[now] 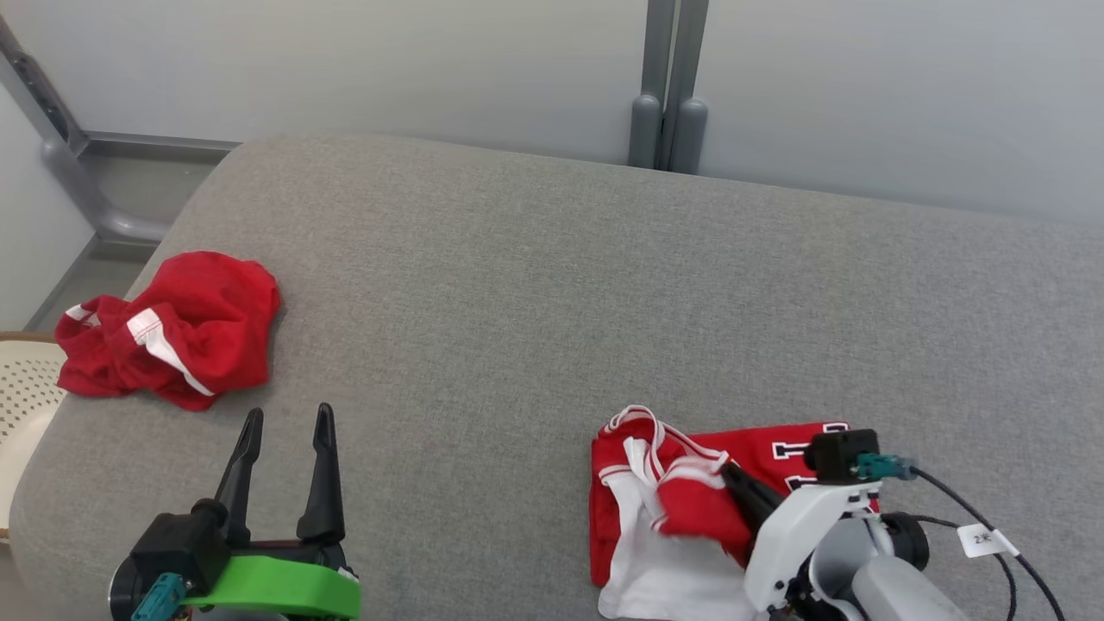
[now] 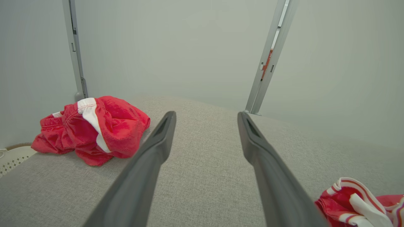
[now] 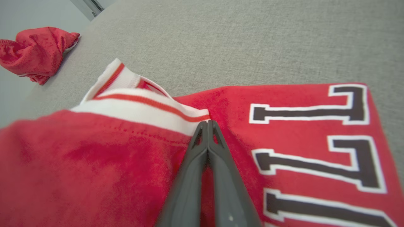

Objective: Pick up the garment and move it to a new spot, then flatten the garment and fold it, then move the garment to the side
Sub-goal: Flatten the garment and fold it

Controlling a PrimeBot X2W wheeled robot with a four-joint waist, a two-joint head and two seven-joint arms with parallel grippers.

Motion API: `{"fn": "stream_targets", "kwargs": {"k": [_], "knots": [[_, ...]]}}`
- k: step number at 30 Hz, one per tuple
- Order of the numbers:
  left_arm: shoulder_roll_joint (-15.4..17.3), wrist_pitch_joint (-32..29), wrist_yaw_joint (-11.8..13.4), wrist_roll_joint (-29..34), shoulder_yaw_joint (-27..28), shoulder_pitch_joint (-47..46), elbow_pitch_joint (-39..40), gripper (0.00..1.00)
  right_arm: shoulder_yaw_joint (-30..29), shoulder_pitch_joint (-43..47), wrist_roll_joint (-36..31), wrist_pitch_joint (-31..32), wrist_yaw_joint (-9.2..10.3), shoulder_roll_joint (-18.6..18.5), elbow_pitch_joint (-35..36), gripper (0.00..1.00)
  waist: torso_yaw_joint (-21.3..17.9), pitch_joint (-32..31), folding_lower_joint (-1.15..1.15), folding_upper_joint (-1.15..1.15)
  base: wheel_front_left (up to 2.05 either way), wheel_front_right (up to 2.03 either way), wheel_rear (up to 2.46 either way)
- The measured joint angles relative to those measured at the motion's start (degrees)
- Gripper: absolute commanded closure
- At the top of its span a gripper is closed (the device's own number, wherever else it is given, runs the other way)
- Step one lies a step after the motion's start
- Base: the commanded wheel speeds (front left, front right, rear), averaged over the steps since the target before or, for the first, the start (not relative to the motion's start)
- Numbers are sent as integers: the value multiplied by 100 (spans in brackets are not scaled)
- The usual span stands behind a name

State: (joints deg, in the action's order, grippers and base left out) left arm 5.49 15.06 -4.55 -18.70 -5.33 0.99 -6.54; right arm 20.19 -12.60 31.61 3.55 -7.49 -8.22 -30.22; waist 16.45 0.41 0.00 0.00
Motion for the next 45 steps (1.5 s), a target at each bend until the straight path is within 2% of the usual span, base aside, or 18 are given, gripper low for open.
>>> {"fn": "stream_targets", "kwargs": {"k": [7, 11, 15, 20, 22, 23, 24, 33, 40, 45], "knots": [[-18, 0, -43, 34, 68, 1, -54, 0, 1366, 170, 503, -26, 0, 131, 341, 100, 122, -19, 0, 0, 0, 0, 0], [-23, 2, -56, 63, 111, -1, -49, 0, 1822, 87, 767, -346, 0, -38, 688, 100, 46, -7, 0, 0, 0, 0, 0], [-24, 8, -78, 103, 140, -1, -36, 0, 1881, -156, 902, -855, 0, -359, 1032, 100, -96, -9, 0, 0, 0, 0, 0], [-25, 8, -93, 131, 157, 0, 11, 0, 1521, -348, 889, -1427, 0, -710, 1336, 100, -336, -44, 0, 0, 0, 0, 0], [-24, 8, -93, 155, 172, 2, 36, 0, 1314, -393, 808, -1517, 0, -828, 1400, 54, -435, -62, 0, 0, 0, 0, 0], [-24, 8, -93, 164, 178, 5, 49, 0, 1179, -406, 734, -1560, 0, -884, 1436, 13, -493, -74, 0, 0, 0, 0, 0], [-24, 8, -93, 165, 183, 6, 60, 0, 1083, -410, 686, -1583, 0, -922, 1462, 0, -539, -84, 0, 0, 0, 0, 0], [-18, 8, -76, 194, 291, 9, 141, 0, -208, -284, -70, -1788, 0, -966, 1730, 0, -1051, -140, 0, 0, 0, 0, 0], [-32, 8, -82, 220, 336, 3, 118, 0, -773, 220, -625, -1838, 0, -678, 1891, 0, -1387, -115, 0, 0, 0, 0, 0], [-54, 8, -98, 250, 388, 2, 97, 0, -938, 482, -924, -1855, 0, -508, 1993, 0, -1561, -82, 0, 0, 0, 0, 0]]}}
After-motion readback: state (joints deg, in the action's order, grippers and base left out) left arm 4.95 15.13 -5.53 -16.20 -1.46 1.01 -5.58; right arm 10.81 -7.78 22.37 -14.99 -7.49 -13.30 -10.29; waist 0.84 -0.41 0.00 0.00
